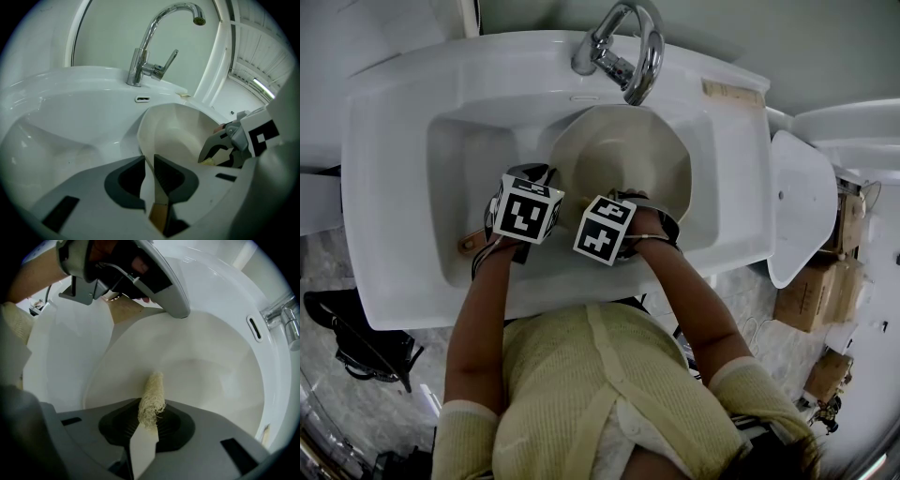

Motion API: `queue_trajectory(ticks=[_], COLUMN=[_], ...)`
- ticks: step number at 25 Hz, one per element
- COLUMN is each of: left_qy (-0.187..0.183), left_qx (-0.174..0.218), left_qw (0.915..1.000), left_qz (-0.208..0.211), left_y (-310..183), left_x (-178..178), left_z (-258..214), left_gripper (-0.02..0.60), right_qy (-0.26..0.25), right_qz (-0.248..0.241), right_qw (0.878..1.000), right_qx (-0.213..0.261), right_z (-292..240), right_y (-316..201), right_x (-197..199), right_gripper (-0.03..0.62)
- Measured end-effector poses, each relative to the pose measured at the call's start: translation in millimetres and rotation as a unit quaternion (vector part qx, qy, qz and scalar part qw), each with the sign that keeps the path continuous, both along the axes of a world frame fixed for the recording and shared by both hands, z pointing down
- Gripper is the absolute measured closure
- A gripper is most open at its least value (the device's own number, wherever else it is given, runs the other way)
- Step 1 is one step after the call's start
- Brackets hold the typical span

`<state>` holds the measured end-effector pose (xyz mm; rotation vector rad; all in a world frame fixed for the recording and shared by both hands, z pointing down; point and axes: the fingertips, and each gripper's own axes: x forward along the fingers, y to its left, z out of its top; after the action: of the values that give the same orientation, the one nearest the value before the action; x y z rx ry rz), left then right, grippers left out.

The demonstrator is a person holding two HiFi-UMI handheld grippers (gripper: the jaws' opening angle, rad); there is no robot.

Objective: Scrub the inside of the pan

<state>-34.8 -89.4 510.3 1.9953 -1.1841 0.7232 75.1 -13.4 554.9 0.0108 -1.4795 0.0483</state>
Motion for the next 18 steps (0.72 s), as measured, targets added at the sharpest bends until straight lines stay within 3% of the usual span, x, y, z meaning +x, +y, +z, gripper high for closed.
queue_trajectory(ticks=[11, 18], left_qy=[-0.001, -0.003], left_qx=[-0.001, 0.001], left_qw=[1.0000, 1.0000], left_qz=[-0.002, -0.002], left_y=[0.8, 0.5], left_x=[-0.8, -0.4], left_z=[1.8, 1.4], left_gripper=[0.480, 0.480], right_qy=[-0.018, -0.035], right_qz=[0.016, 0.031], right_qw=[1.000, 0.999], right_qx=[-0.013, 0.016], right_z=[-0.6, -8.4], right_y=[3.1, -6.7], right_x=[-6.3, -4.5], right_gripper=[0.507, 0.507])
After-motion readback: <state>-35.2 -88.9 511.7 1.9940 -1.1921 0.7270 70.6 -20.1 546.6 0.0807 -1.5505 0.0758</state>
